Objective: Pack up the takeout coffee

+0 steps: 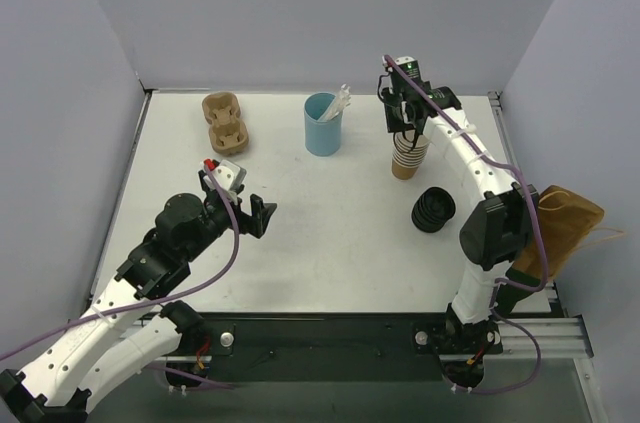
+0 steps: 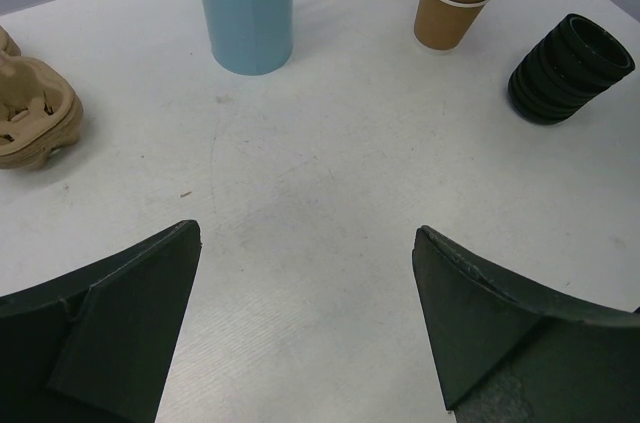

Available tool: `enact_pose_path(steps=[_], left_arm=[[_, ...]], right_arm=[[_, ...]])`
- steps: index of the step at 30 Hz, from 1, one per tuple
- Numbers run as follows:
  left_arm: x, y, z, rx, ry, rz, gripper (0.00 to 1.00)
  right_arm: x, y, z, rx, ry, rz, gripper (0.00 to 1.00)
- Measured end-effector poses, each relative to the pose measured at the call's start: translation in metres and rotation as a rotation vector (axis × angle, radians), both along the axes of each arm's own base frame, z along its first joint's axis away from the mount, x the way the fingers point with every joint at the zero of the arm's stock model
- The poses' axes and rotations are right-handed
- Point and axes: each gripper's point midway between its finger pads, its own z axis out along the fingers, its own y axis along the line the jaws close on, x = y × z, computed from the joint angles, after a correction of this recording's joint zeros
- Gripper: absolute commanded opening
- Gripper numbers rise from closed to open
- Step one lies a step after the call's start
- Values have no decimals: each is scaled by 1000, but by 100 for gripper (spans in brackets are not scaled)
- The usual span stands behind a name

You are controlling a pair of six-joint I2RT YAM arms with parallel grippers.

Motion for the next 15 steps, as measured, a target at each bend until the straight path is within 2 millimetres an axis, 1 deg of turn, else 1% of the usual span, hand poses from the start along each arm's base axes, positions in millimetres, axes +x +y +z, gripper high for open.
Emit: enact_pose_path(steps=[7,15], left_arm=[[0,0,1,-2,-3,0,97],[-1,0,1,-3,-3,-3,97]], right_arm=[[1,-7,-3,11,10,-13,22],[-3,-10,-15,20,46,-14,24]])
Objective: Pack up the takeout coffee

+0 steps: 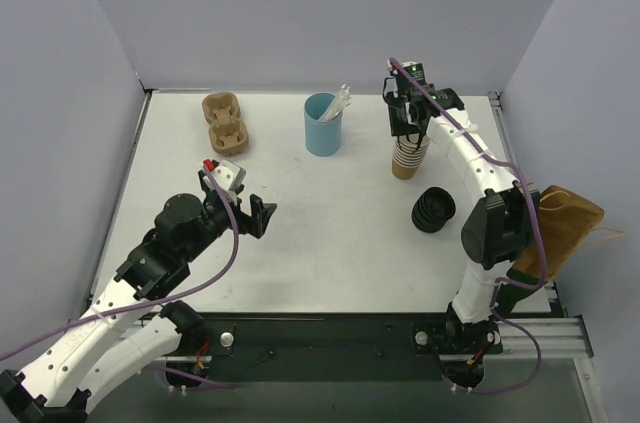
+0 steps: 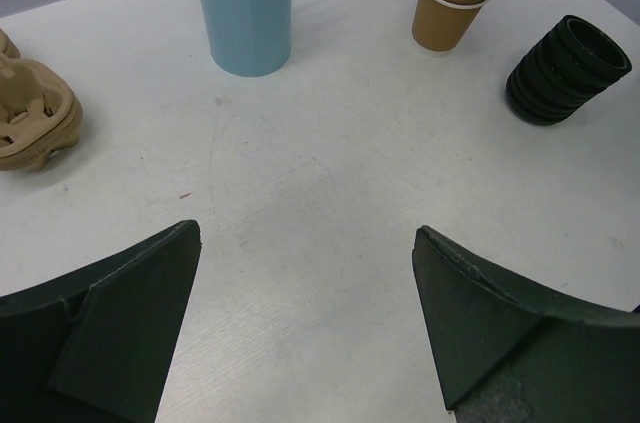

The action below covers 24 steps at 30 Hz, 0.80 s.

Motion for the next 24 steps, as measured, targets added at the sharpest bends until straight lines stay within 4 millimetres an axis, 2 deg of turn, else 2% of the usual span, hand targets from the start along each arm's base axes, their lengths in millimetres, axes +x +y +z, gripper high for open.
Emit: enact_pose_path(steps=[13,24], left_arm=[[0,0,0,0,0,-1,97],[0,0,0,0,0,-1,97]], right_arm=[[-1,5,-4,25,13,10,23],[-2,8,-5,43,20,17,30]])
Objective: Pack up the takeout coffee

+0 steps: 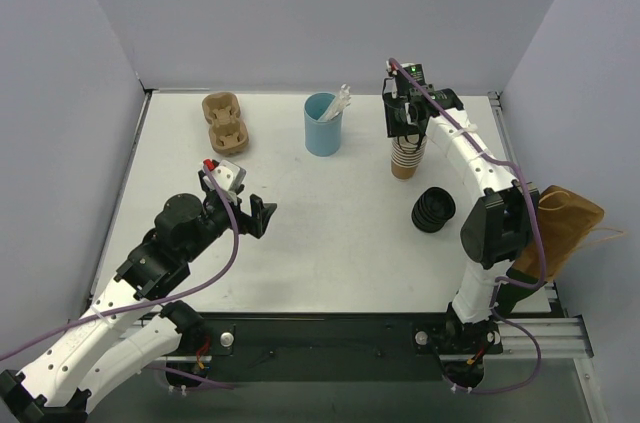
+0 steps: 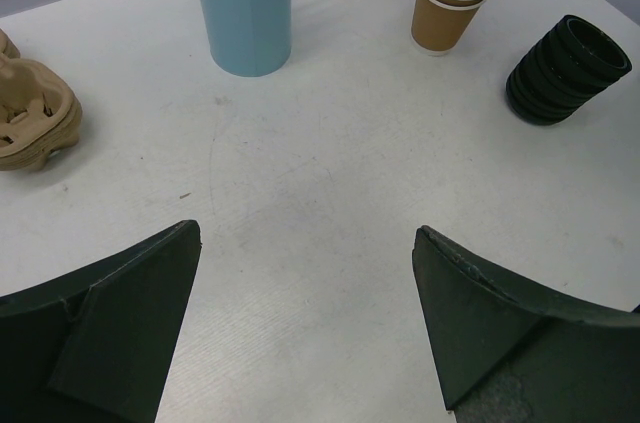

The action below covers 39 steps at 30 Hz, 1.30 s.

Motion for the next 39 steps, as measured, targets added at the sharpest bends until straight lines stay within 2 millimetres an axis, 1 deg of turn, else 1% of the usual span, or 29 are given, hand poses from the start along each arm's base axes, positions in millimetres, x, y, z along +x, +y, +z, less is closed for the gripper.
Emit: enact_pose_path(steps=[7,15,18,21,25,39], left_arm=[[0,0,0,0,0,0,97],[0,-1,-1,1,2,-3,97],[0,-1,-2,3,5,-7,97],[0,-2,-2,4,8,-11,97],[0,-2,-3,4,9,-12,97],[0,-4,-5,8,16,-19,97]], right_arm=[[0,0,1,0,1,-1,30],[4,1,14,7,-27,-2,34],[4,1,13,7,-24,-2,33],[4,0,13,4,-24,-4,30],[3,-1,12,-3,-20,-8,28],[4,-6,10,-14,-16,-23,27]])
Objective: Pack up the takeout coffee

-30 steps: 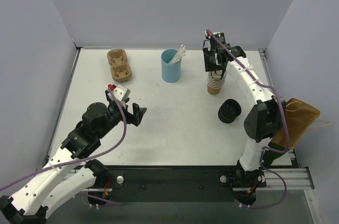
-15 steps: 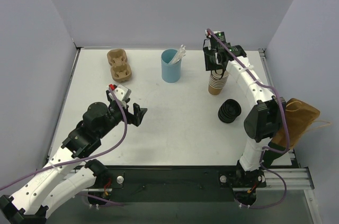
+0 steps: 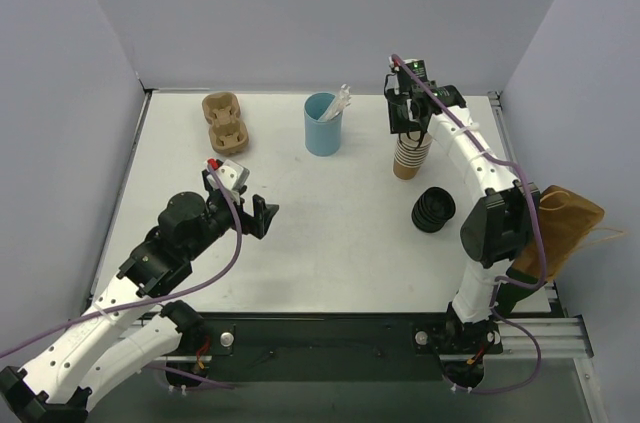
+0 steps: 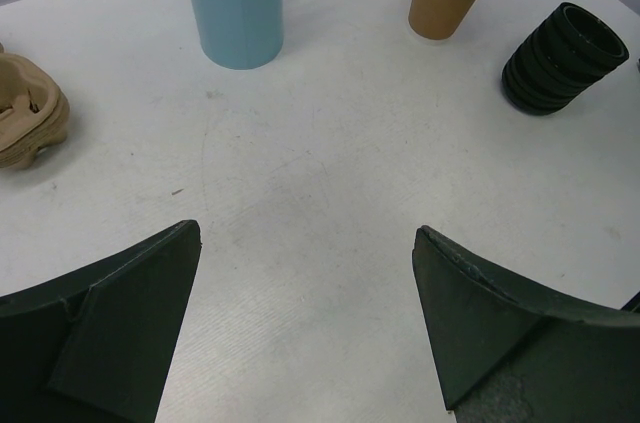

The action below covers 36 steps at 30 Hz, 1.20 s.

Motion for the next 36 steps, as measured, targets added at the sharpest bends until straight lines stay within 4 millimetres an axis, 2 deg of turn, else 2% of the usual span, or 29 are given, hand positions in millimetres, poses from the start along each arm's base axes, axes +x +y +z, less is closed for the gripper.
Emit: enact_pose_path(steps=[5,11,20,36], left_arm=[[0,0,-1,2,2,0,97],[0,0,-1,2,2,-2,97],[0,0,-1,4,0,-3,97],[0,0,-1,4,0,-3,97]], right_arm=[[1,0,-7,-4,14,0,26],[2,0,-15,-11,33,0,18],[2,-1,-15,-19,31,-6,6],[0,-9,-11,-125,13,-23,7]])
